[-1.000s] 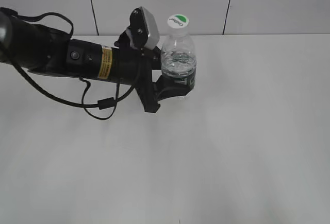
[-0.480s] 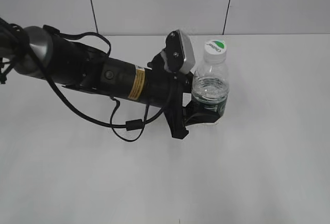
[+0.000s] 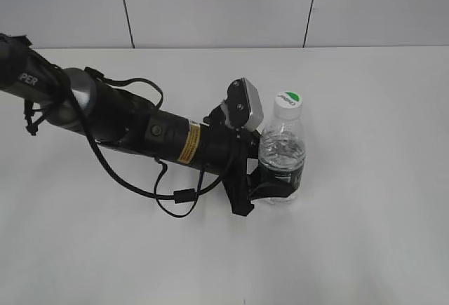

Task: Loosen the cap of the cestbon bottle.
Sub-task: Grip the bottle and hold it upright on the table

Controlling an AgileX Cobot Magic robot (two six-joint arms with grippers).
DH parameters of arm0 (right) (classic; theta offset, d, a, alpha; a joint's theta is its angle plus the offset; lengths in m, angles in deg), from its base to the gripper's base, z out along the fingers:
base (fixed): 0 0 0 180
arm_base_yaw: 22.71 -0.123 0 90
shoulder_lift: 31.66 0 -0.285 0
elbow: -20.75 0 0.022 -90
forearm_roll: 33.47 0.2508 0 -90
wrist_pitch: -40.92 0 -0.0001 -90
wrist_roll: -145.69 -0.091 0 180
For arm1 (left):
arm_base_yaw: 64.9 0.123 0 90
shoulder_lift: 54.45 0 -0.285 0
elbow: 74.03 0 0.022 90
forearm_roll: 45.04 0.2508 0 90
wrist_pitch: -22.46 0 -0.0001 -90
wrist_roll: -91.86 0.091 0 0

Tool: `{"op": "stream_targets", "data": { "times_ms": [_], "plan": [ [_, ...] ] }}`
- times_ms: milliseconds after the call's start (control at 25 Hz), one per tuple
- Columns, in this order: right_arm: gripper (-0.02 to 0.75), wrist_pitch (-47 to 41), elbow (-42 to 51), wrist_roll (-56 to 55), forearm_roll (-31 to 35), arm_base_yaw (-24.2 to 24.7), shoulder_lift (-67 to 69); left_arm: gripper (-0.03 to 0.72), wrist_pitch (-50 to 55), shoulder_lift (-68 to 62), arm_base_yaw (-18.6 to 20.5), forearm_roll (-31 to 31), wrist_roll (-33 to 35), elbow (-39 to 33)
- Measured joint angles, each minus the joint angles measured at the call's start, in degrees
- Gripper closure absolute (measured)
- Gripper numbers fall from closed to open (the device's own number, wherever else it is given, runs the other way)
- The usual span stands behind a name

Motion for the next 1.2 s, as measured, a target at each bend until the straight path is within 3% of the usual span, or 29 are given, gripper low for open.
{"op": "stream_targets", "data": {
  "times_ms": [440, 840, 1200],
  "plan": [
    [0.15, 0.07, -1.01, -0.14, 0.0, 0.0, 1.79, 0.274, 0.63, -1.02, 0.0, 2.28, 0.0, 0.47],
    [0.15, 1.2, -14.53, -1.38, 0.77, 0.0, 24.8, 0.274, 0.63, -0.97, 0.0, 2.94, 0.0, 0.47],
    [0.201, -6.52, -32.69, -1.51, 2.36, 0.0, 50.51, 0.274, 0.93, -0.86, 0.0, 3.11, 0.06, 0.47]
  ]
}}
